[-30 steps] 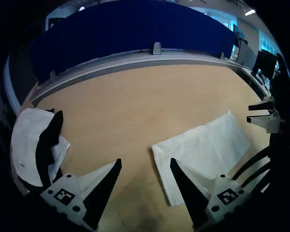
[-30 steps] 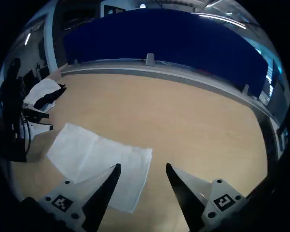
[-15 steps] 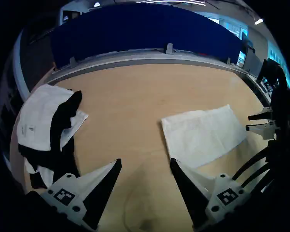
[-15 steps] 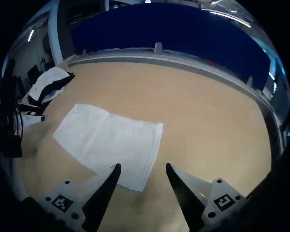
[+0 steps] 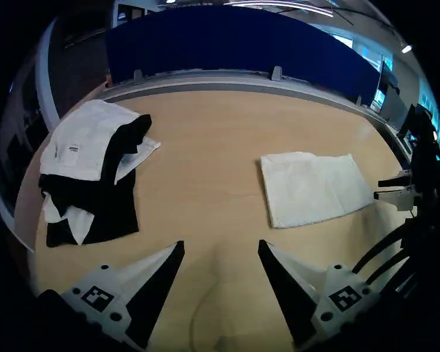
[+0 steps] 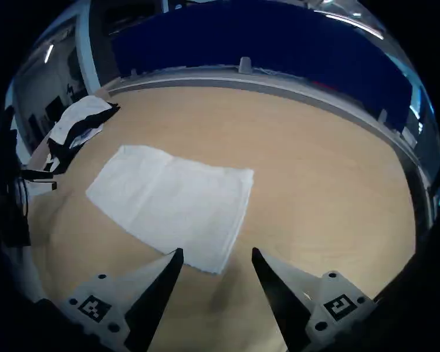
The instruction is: Fold towel
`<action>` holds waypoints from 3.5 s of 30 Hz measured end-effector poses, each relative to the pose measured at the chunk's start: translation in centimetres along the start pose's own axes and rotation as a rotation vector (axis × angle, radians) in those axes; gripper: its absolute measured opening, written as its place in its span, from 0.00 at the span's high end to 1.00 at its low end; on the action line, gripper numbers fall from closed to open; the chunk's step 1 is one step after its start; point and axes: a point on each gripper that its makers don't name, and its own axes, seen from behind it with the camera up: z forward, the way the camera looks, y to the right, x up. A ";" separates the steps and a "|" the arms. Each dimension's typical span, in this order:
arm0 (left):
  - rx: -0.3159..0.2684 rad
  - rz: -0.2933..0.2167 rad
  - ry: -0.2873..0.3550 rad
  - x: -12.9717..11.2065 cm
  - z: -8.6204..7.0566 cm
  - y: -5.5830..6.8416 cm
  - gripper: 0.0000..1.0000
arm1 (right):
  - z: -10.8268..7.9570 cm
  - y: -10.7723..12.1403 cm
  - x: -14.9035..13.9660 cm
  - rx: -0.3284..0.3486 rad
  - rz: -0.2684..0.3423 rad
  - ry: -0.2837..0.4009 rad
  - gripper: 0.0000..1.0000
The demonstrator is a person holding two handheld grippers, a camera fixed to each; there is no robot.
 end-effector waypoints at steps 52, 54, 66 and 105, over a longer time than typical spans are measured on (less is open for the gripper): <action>0.032 -0.055 -0.016 -3.8 -4.4 -3.1 0.07 | -1.8 -3.2 5.1 0.119 -0.158 -0.016 0.91; 0.031 -0.057 -0.012 -3.7 -4.5 -3.2 0.07 | -2.1 -3.8 6.2 0.120 -0.180 -0.005 0.91; 0.014 -0.066 -0.005 -4.0 -5.5 -3.0 0.07 | -2.3 -6.9 10.9 0.126 -0.293 0.031 0.91; -0.008 -0.152 -0.005 -5.3 -5.8 -1.7 0.07 | 9.5 -23.6 7.2 0.405 -0.429 -0.135 0.91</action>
